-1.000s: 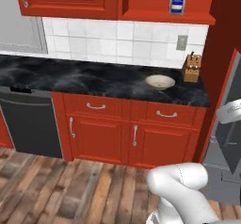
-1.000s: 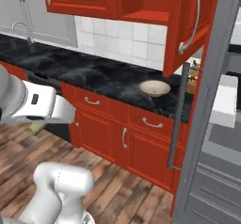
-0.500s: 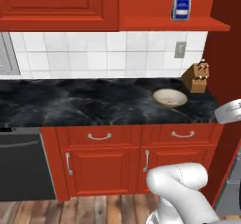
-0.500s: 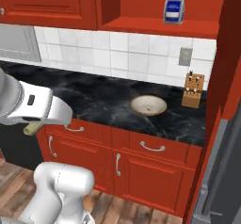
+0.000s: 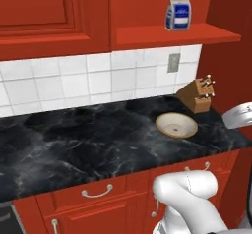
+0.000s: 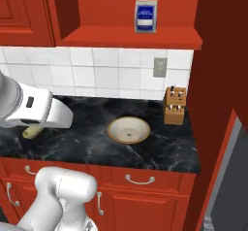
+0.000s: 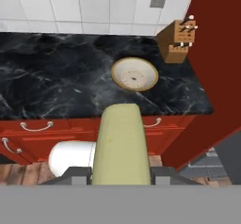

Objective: Pick the egg and butter from the fridge and place them by the bowl for mixing.

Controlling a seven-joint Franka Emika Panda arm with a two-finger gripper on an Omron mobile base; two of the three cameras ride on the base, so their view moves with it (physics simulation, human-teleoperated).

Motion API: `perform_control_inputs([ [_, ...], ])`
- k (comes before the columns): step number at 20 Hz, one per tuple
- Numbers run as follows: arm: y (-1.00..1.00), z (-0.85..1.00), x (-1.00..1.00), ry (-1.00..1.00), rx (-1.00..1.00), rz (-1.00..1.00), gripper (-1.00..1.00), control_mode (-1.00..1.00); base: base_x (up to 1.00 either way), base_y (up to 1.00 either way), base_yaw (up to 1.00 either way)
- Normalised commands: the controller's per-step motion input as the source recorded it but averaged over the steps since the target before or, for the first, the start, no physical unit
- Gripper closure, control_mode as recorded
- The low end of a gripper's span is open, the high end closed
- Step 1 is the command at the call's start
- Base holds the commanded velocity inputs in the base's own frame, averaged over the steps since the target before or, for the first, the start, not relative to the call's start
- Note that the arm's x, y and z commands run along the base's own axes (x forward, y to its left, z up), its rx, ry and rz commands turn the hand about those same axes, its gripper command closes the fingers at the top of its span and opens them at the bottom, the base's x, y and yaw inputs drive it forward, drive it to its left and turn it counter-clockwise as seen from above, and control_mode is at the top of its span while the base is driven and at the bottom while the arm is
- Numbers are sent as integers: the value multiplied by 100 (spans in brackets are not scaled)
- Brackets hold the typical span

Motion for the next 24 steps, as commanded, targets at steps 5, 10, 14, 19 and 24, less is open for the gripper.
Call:
perform_control_inputs([
  [5,0,0,0,0,0,0,100,100,32,33,-4],
  [10,0,0,0,0,0,0,100,100,6,55,15],
  [14,0,0,0,0,0,0,100,100,27,56,15],
  [19,0,0,0,0,0,0,100,100,76,0,3],
  [24,-10,-22,57,2,3,0,100,-100,33,-7,0],
])
